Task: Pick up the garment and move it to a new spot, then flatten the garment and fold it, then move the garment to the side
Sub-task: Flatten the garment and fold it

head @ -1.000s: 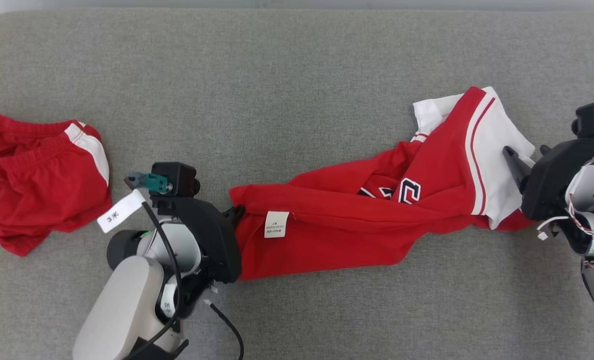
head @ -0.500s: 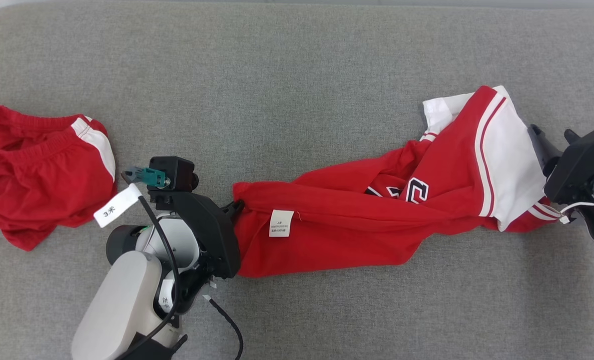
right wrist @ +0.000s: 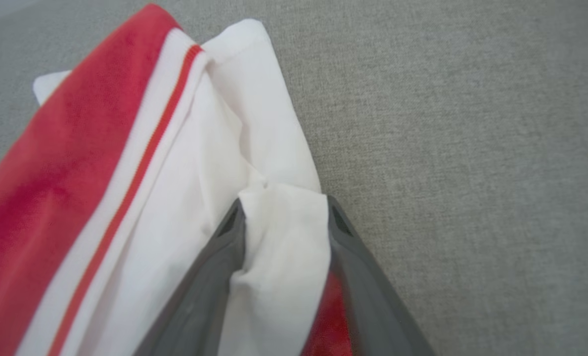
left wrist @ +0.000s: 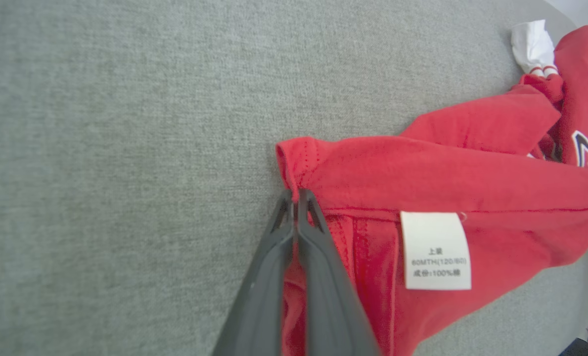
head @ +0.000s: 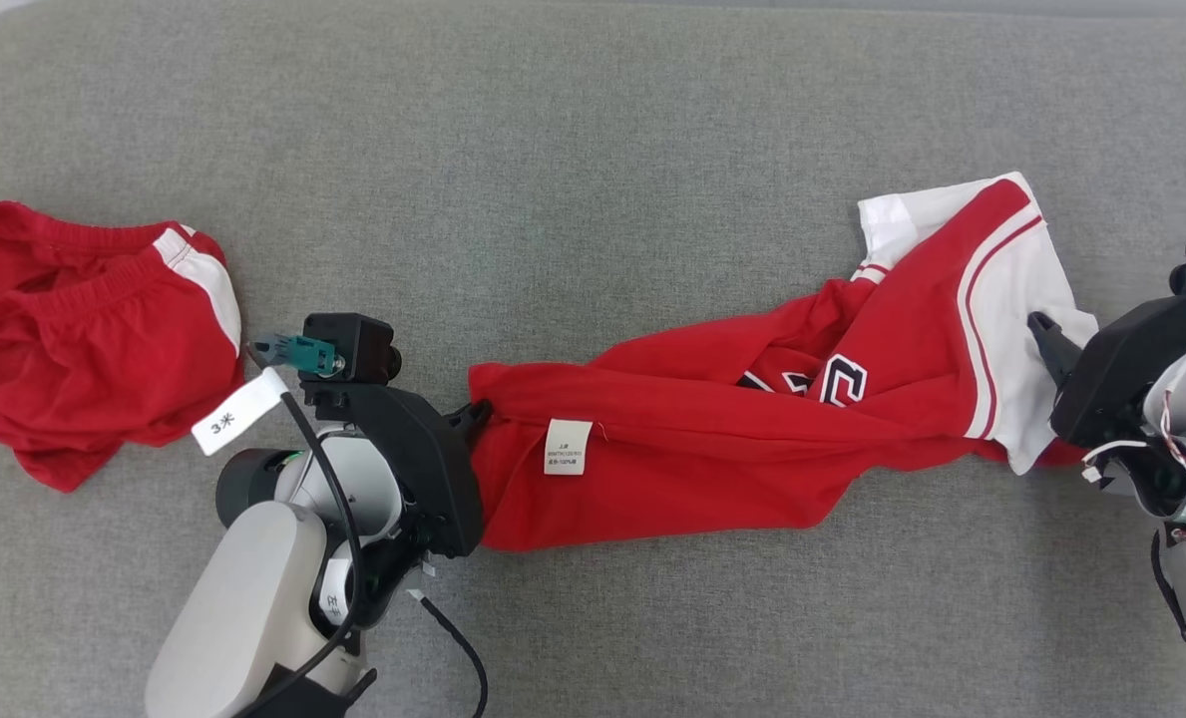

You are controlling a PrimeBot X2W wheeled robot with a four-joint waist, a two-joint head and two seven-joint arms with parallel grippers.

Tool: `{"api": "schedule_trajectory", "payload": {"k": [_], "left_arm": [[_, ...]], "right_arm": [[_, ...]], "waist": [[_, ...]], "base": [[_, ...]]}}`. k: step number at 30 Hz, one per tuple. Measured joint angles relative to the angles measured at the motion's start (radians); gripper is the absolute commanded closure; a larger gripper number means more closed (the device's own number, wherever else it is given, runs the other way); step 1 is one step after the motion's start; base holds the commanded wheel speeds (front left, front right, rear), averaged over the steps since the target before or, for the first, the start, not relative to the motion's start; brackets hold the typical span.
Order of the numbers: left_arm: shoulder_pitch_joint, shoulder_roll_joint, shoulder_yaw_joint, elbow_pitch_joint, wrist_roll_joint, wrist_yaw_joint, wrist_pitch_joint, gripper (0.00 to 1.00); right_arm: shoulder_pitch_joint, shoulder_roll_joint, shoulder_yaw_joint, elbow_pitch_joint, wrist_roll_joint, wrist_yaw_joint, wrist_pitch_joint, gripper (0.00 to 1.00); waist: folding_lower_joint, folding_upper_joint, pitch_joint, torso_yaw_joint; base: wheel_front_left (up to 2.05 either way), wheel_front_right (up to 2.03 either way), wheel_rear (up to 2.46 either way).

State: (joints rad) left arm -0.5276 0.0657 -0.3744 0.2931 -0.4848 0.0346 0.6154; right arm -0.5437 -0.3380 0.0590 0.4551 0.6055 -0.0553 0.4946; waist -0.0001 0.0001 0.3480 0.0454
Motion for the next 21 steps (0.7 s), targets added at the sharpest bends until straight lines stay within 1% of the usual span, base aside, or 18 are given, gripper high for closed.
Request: {"api": "schedule_trajectory", "payload": {"k": [1, 3, 4, 6, 8, 9, 10, 11, 13, 21], "left_arm": [[0.0, 0.0, 0.0, 0.0, 0.0, 0.0, 0.0, 1.0], [0.0, 0.0, 0.0, 0.0, 0.0, 0.0, 0.0, 1.0], [0.0, 0.0, 0.001, 0.0, 0.0, 0.0, 0.0, 1.0], [0.0, 0.0, 0.003, 0.0, 0.0, 0.0, 0.0, 1.0], [0.0, 0.001, 0.007, 0.002, -0.005, 0.0, 0.0, 1.0], [0.0, 0.001, 0.008, 0.002, -0.013, 0.0, 0.0, 1.0], [0.0, 0.001, 0.008, 0.005, -0.019, 0.0, -0.002, 1.0], [0.0, 0.001, 0.008, 0.008, -0.019, 0.0, -0.002, 1.0], [0.0, 0.001, 0.008, 0.012, -0.019, 0.0, -0.003, 1.0], [0.001, 0.001, 0.006, 0.024, -0.022, 0.0, -0.003, 1.0]], "right_arm": [[0.0, 0.001, 0.002, 0.0, 0.0, 0.0, 0.002, 0.61], [-0.002, 0.003, 0.011, -0.003, -0.001, 0.004, 0.002, 0.73], [-0.005, 0.003, 0.013, -0.003, -0.004, 0.004, 0.001, 0.75], [-0.01, 0.001, 0.022, -0.003, -0.017, 0.004, -0.001, 0.75], [-0.019, 0.002, 0.029, 0.0, -0.018, 0.004, -0.001, 0.82], [-0.021, 0.001, 0.031, 0.001, -0.018, 0.004, -0.001, 0.92], [-0.021, 0.001, 0.033, 0.003, -0.019, 0.004, -0.001, 0.92], [-0.02, 0.001, 0.035, 0.005, -0.023, 0.004, -0.001, 0.87], [-0.02, 0.0, 0.038, 0.007, -0.027, 0.004, -0.002, 0.0], [-0.016, -0.018, 0.042, 0.018, -0.062, 0.001, -0.003, 0.0]], "waist": [[0.0, 0.0, 0.001, 0.002], [0.0001, 0.0, 0.003, 0.004], [0.0001, -0.0001, 0.004, 0.004], [0.0001, 0.0, 0.004, 0.003], [0.0001, -0.0001, 0.003, 0.0], [0.0001, -0.0001, 0.002, -0.002], [0.0001, -0.0001, 0.001, -0.004], [0.0001, -0.0001, -0.001, -0.006], [0.0001, -0.0001, -0.005, -0.01], [0.0001, -0.0001, -0.029, -0.022]], "base": [[0.0, 0.0, 0.0], [0.0, 0.0, 0.0], [0.0, 0.0, 0.0], [0.0, 0.0, 0.0], [0.0, 0.0, 0.0], [0.0, 0.0, 0.0], [0.0, 0.0, 0.0], [0.0, 0.0, 0.0], [0.0, 0.0, 0.0], [0.0, 0.0, 0.0]]}}
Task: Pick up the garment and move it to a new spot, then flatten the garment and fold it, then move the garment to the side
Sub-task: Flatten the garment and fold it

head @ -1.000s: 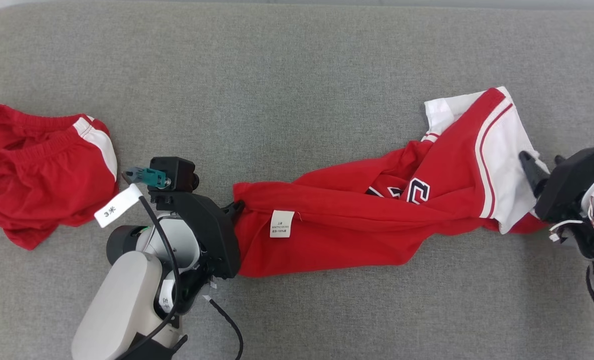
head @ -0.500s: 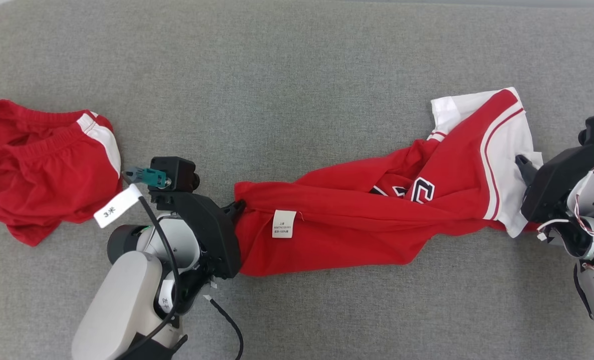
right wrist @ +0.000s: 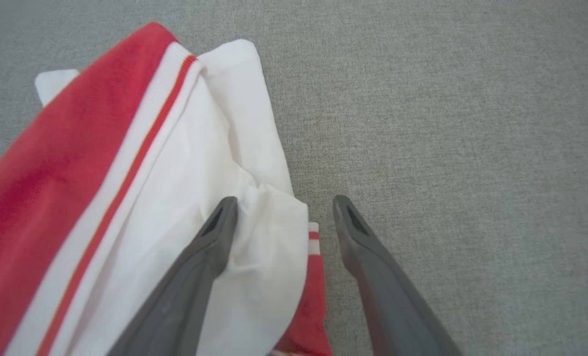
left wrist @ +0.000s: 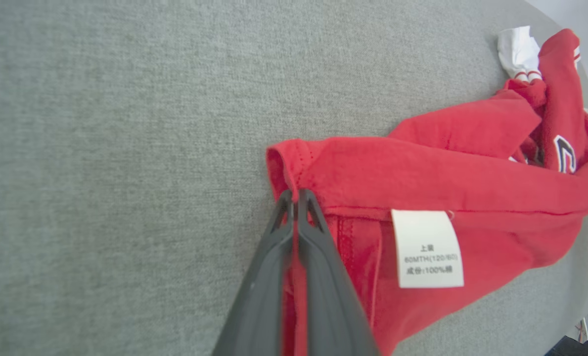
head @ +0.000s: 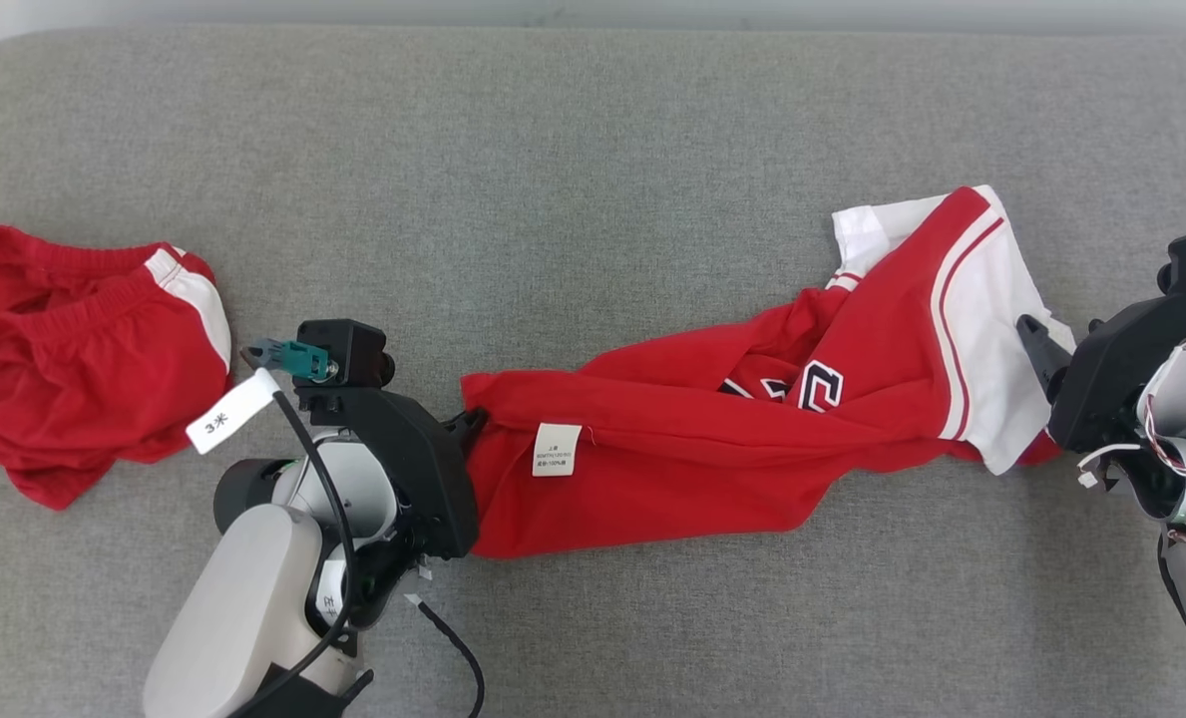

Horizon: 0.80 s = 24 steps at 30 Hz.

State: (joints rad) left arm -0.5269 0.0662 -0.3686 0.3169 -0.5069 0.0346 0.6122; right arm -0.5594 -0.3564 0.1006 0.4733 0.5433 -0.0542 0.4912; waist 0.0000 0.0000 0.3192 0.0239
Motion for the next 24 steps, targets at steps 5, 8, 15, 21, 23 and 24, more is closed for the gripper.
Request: {"api": "schedule_trajectory", "payload": {"k": [5, 8, 15, 21, 23, 24], "left_arm": [[0.002, 0.0, -0.002, 0.0, -0.004, 0.0, 0.0, 1.0], [0.004, 0.0, -0.004, -0.001, -0.004, 0.0, 0.0, 1.0], [0.005, -0.001, -0.005, -0.002, -0.007, 0.0, 0.0, 1.0], [0.005, 0.0, -0.001, 0.002, -0.009, 0.0, -0.002, 1.0], [0.005, 0.0, -0.001, 0.006, -0.01, 0.0, -0.002, 1.0], [0.005, 0.0, 0.0, 0.01, -0.01, 0.0, -0.007, 1.0]], "right_arm": [[0.008, 0.005, 0.0, -0.004, 0.002, 0.0, -0.004, 0.01], [0.008, 0.007, 0.0, 0.002, 0.005, -0.003, 0.001, 0.19], [0.013, 0.015, 0.001, 0.005, 0.009, -0.008, 0.003, 0.89], [0.012, 0.016, 0.008, 0.0, 0.009, -0.007, 0.001, 1.0], [0.012, 0.015, 0.008, -0.006, 0.008, -0.007, -0.003, 1.0], [0.012, 0.013, 0.006, -0.01, 0.008, -0.007, -0.01, 1.0]], "waist": [[0.0, 0.0, -0.005, -0.002], [0.0, 0.0, -0.004, -0.001], [0.0, 0.0, 0.0, 0.003], [0.0, 0.0, -0.003, 0.0], [0.0, 0.0, -0.008, -0.003], [0.0, 0.0, -0.01, -0.004]], "base": [[0.0, 0.0, 0.0], [0.0, 0.0, 0.0], [0.0, 0.0, 0.0], [0.0, 0.0, 0.0], [0.0, 0.0, 0.0], [0.0, 0.0, 0.0]]}}
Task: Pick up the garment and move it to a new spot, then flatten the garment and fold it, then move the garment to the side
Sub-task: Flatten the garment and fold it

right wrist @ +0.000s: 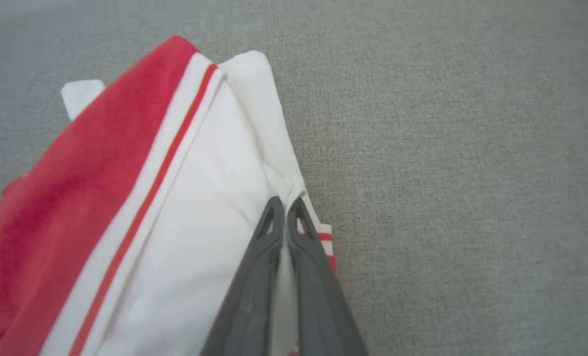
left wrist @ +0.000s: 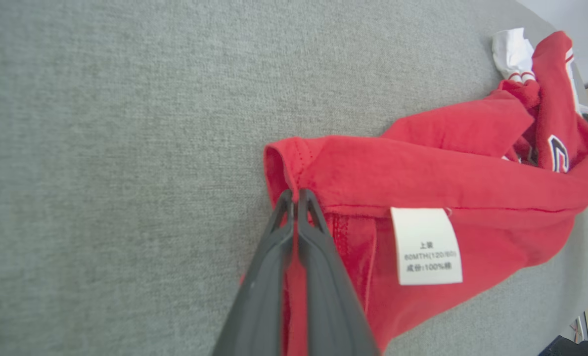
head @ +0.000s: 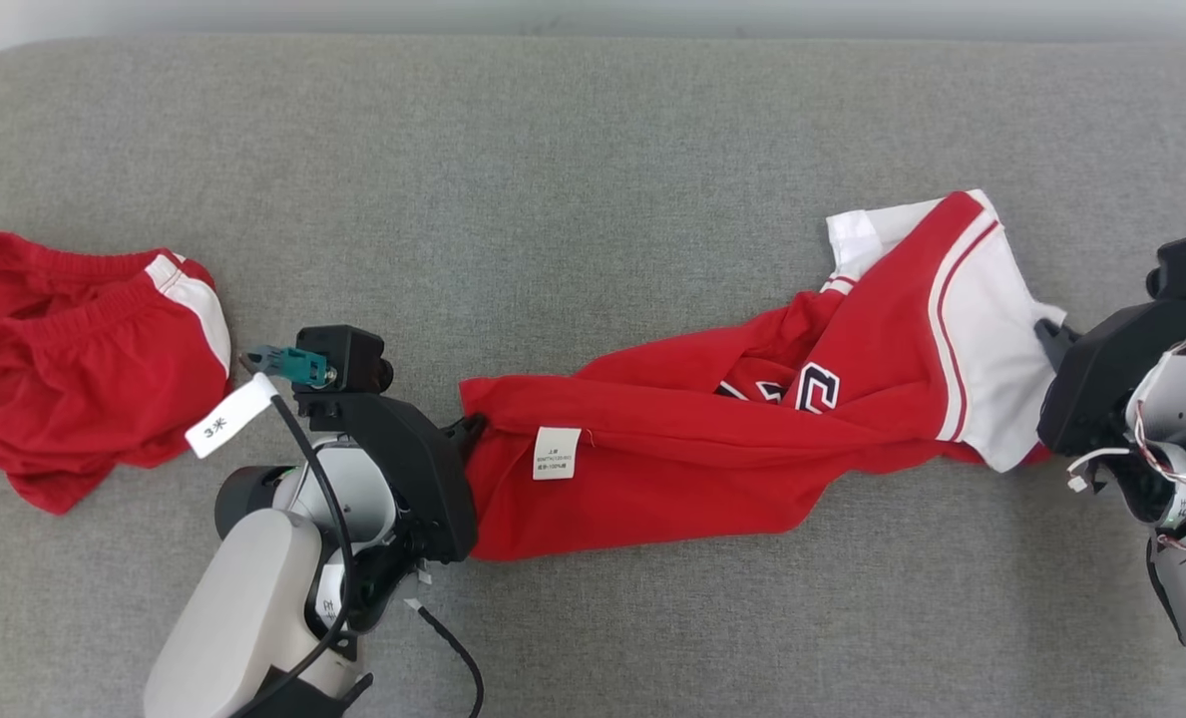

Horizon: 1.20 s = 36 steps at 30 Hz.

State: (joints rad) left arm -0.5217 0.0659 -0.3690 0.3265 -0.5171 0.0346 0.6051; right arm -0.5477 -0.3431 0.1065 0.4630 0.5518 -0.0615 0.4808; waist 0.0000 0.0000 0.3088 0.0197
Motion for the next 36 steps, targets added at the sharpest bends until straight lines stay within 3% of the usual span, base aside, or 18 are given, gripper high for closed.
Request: {"api": "schedule_trajectory", "payload": {"k": [7, 12, 17, 20, 25, 31, 36], "left_arm": [[-0.027, -0.002, 0.044, -0.006, 0.0, 0.01, -0.075, 1.0], [-0.068, -0.007, 0.107, -0.031, 0.004, 0.042, -0.185, 1.0], [-0.078, -0.02, 0.167, -0.064, -0.02, 0.053, -0.291, 1.0], [-0.075, -0.029, 0.195, -0.117, -0.075, 0.053, -0.343, 1.0], [-0.033, -0.032, 0.202, -0.246, -0.156, 0.016, -0.4, 1.0], [0.051, -0.031, 0.196, -0.443, -0.216, -0.01, -0.426, 1.0], [0.153, -0.03, 0.17, -0.695, -0.348, -0.044, -0.398, 1.0]], "right_arm": [[-0.026, 0.017, -0.061, -0.073, 0.048, 0.008, -0.065, 1.0], [-0.026, 0.039, -0.118, -0.144, 0.111, 0.019, -0.117, 1.0], [0.007, 0.085, -0.168, -0.276, 0.191, 0.052, -0.168, 1.0], [0.045, 0.129, -0.185, -0.385, 0.246, 0.077, -0.195, 1.0], [0.106, 0.143, -0.252, -0.607, 0.327, 0.11, -0.24, 1.0], [0.176, 0.171, -0.331, -0.903, 0.398, 0.111, -0.272, 1.0], [0.216, 0.179, -0.39, -1.177, 0.45, 0.09, -0.274, 1.0]], "waist": [[0.0, 0.0, -0.027, -0.006], [0.0, 0.0, -0.055, -0.009], [0.0, 0.0, -0.088, -0.012], [0.0, 0.0, -0.109, -0.017], [-0.0001, 0.0, -0.147, -0.029], [-0.0002, 0.0, -0.193, -0.049], [-0.0002, -0.0001, -0.217, -0.08]], "base": [[0.0, 0.0, 0.0], [0.0, 0.0, 0.0], [0.0, 0.0, 0.0], [0.0, 0.0, 0.0], [0.0, 0.0, 0.0], [0.0, 0.0, 0.0], [0.0, 0.0, 0.0]]}}
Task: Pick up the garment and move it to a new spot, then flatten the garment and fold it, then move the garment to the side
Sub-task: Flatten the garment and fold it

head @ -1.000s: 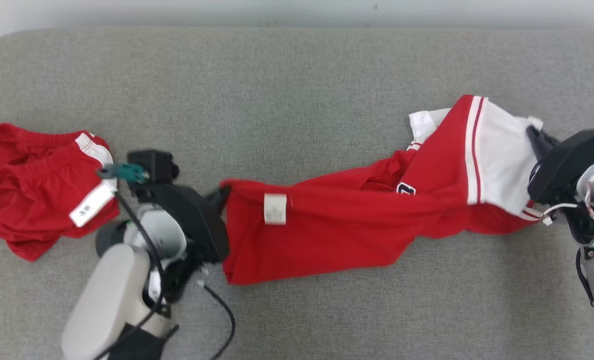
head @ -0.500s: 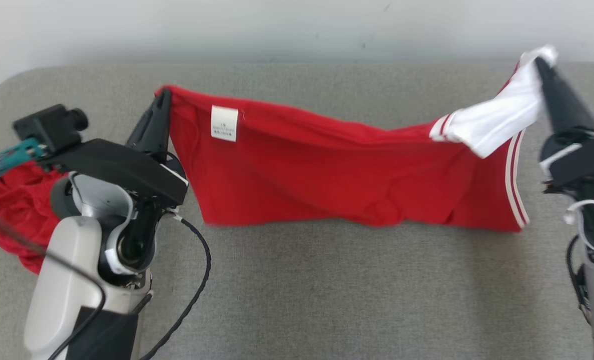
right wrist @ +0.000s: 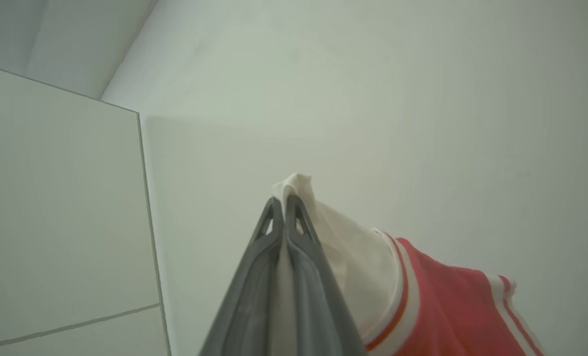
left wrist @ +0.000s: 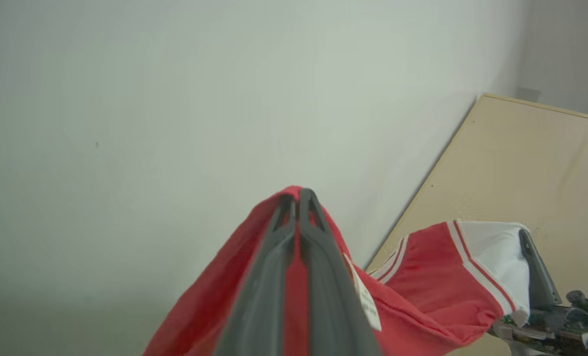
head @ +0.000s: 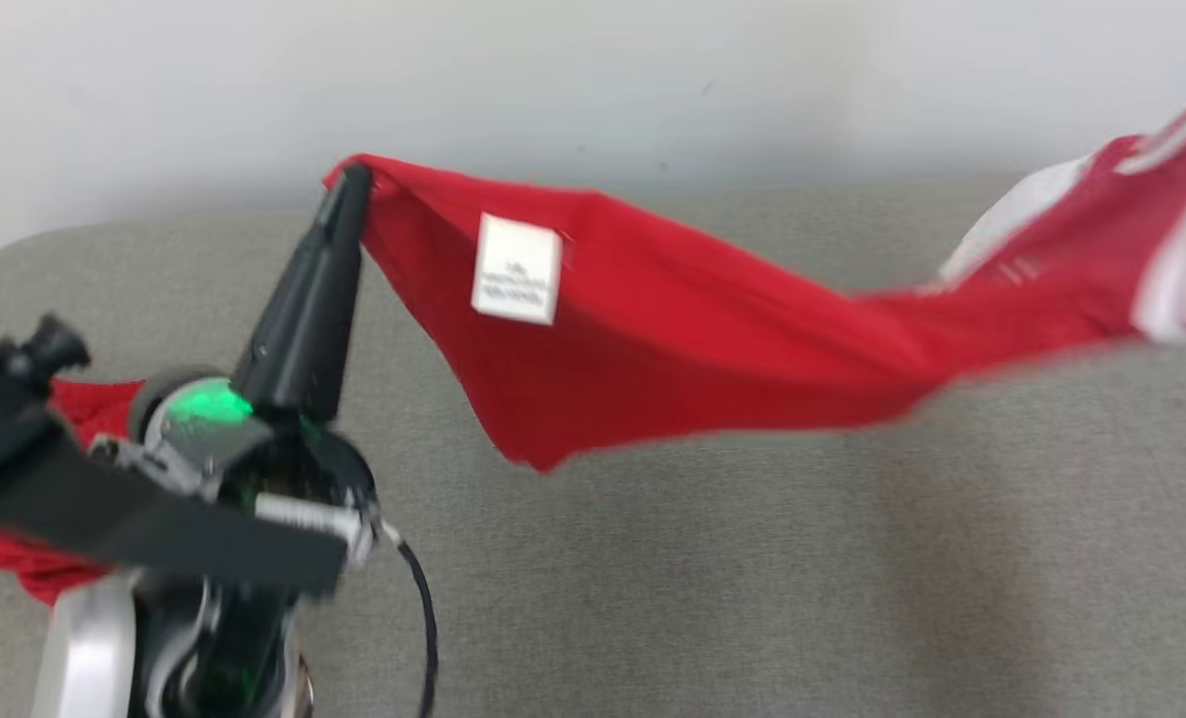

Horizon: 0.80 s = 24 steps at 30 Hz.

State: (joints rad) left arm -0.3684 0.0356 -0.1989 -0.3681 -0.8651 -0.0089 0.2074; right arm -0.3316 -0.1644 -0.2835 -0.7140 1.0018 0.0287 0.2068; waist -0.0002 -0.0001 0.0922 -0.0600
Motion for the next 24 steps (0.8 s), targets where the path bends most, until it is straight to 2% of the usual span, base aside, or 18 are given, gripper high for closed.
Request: {"api": "schedule_trajectory", "payload": {"k": [2, 4, 8, 10, 13, 18, 20, 24], "left_arm": [[0.027, 0.0, -0.021, -0.095, -0.022, 0.002, 0.02, 1.0], [0.043, 0.001, -0.039, -0.163, -0.046, 0.01, 0.04, 1.0], [0.047, 0.001, -0.072, -0.178, -0.049, 0.059, 0.074, 1.0], [0.039, 0.001, -0.079, -0.113, -0.045, 0.081, 0.085, 1.0], [-0.032, 0.001, -0.07, 0.053, -0.003, 0.108, 0.086, 1.0], [-0.277, -0.001, -0.004, 0.314, 0.114, 0.129, 0.023, 1.0], [-0.421, -0.001, 0.009, 0.365, 0.149, 0.133, -0.031, 1.0], [-0.688, -0.006, 0.015, 0.375, 0.172, 0.132, -0.164, 1.0]], "right_arm": [[0.006, 0.0, -0.019, -0.082, 0.008, -0.018, 0.012, 1.0], [0.008, -0.002, -0.023, -0.109, 0.016, -0.038, 0.032, 1.0], [0.018, -0.007, -0.015, -0.029, 0.026, -0.079, 0.07, 1.0], [0.014, -0.016, 0.013, 0.064, 0.013, -0.083, 0.085, 1.0], [-0.038, -0.029, 0.084, 0.283, -0.057, -0.097, 0.1, 1.0], [-0.288, -0.03, 0.207, 0.646, -0.184, -0.123, 0.101, 1.0], [-0.426, -0.048, 0.207, 0.7, -0.23, -0.126, 0.08, 1.0], [-0.694, -0.076, 0.162, 0.671, -0.247, -0.126, 0.002, 1.0]], "waist": [[-0.0001, -0.0001, -0.004, -0.013], [-0.0001, -0.0001, -0.001, -0.024], [0.0001, -0.0001, 0.024, -0.036], [0.0, -0.0001, 0.045, -0.04], [0.0003, 0.0002, 0.082, -0.042], [0.0004, 0.0003, 0.149, -0.046], [0.0007, 0.0004, 0.177, -0.047], [0.0005, 0.0002, 0.231, -0.044]], "base": [[0.0, 0.0, 0.0], [0.0, 0.0, 0.0], [0.0, 0.0, 0.0], [0.0, 0.0, 0.0], [0.0, 0.0, 0.0], [0.0, 0.0, 0.0], [0.0, 0.0, 0.0], [0.0, 0.0, 0.0]]}}
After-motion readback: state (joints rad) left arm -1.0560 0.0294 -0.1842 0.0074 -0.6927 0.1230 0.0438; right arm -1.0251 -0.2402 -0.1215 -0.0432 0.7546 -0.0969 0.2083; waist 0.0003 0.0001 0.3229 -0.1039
